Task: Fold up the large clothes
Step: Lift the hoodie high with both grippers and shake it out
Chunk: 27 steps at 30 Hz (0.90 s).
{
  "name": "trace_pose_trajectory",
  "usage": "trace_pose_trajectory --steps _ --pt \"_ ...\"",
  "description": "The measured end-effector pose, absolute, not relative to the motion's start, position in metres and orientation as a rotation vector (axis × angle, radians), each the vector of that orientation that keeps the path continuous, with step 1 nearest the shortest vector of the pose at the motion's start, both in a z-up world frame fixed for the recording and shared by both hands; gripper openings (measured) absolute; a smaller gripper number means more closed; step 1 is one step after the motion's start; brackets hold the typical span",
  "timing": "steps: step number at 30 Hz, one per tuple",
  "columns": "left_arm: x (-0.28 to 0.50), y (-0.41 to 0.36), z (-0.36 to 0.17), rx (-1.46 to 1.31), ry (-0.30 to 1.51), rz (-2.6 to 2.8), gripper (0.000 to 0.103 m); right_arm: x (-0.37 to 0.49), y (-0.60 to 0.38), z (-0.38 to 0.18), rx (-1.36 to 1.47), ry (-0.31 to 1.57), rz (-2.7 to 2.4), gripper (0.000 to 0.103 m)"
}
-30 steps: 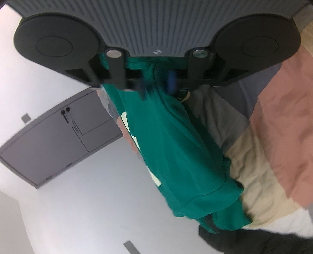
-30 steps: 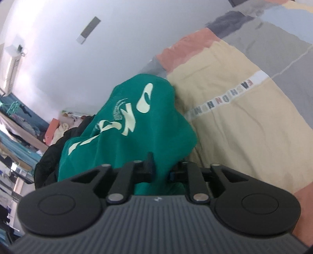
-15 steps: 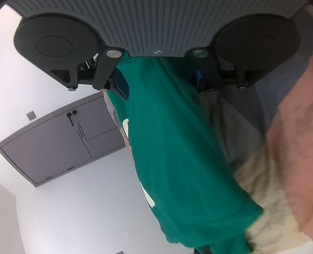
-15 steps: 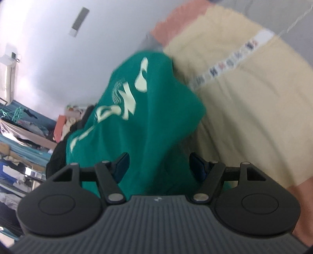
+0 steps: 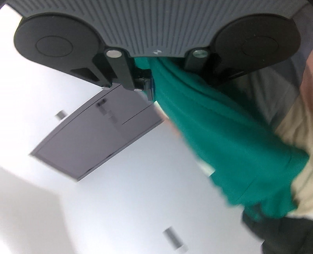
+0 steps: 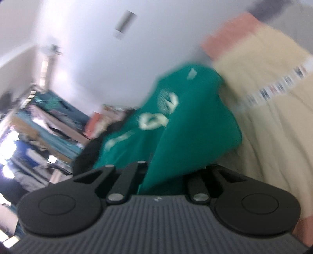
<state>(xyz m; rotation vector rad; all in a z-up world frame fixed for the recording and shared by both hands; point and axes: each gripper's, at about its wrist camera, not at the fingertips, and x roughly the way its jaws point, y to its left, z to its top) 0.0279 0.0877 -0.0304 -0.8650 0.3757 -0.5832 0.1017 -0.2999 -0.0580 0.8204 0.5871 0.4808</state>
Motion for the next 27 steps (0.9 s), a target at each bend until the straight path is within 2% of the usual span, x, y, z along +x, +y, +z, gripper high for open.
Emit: trace_pose_trajectory --steps 4,10,24,27 --pt "-0.005 0.103 0.012 -0.832 0.214 -0.634 0.007 0.079 -0.298 -0.014 0.755 0.451 0.562 0.011" --pt "-0.024 0.126 0.087 -0.807 0.099 -0.64 0.007 0.067 -0.279 0.074 0.678 0.317 0.617 0.011" --pt "-0.062 0.157 0.369 -0.53 -0.202 -0.692 0.007 0.065 -0.259 0.34 0.537 -0.018 0.777 0.011" --pt "-0.058 0.157 0.418 -0.499 -0.214 -0.704 0.007 0.061 -0.259 0.386 0.483 -0.082 0.774 0.011"
